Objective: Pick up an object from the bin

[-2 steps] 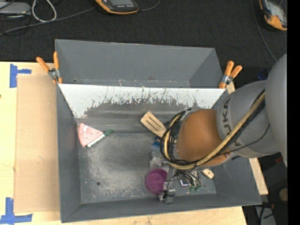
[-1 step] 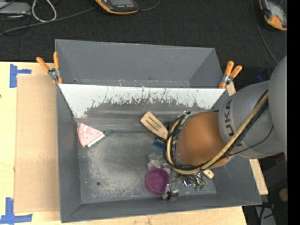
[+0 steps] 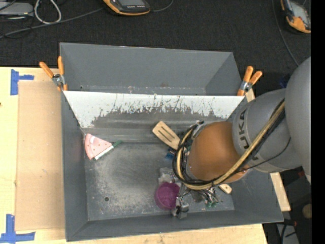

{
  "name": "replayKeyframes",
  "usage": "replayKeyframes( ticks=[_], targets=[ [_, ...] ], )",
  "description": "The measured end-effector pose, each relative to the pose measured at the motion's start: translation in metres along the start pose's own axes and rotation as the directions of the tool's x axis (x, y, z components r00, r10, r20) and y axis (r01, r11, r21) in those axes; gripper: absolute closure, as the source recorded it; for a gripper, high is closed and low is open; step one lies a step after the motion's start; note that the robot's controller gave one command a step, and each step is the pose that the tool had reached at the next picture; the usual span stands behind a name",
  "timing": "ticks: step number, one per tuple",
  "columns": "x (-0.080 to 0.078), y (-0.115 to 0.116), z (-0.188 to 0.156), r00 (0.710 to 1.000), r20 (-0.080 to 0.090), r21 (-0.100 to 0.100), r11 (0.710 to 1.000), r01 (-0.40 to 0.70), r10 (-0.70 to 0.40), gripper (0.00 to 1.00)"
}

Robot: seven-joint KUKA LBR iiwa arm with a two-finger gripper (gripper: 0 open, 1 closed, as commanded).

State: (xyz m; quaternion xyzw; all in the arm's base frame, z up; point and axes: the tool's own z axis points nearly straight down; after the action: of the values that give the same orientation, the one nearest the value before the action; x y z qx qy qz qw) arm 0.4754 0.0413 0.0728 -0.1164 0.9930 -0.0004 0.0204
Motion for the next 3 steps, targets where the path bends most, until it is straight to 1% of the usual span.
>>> replayKeyframes(
  ticks=[1,2,3],
  targets=[
    [0.000,0.000,0.000,1.000,0.000,0.000,1.000,0.000,0.000,1.00],
    [0.001,0.001,-0.021,1.000,-0.007,-0.002,1.000,0.001,-0.001,1.00],
    [0.000,0.001,-0.034,1.000,-0.005,-0.002,1.000,0.002,-0.002,1.00]
  ],
)
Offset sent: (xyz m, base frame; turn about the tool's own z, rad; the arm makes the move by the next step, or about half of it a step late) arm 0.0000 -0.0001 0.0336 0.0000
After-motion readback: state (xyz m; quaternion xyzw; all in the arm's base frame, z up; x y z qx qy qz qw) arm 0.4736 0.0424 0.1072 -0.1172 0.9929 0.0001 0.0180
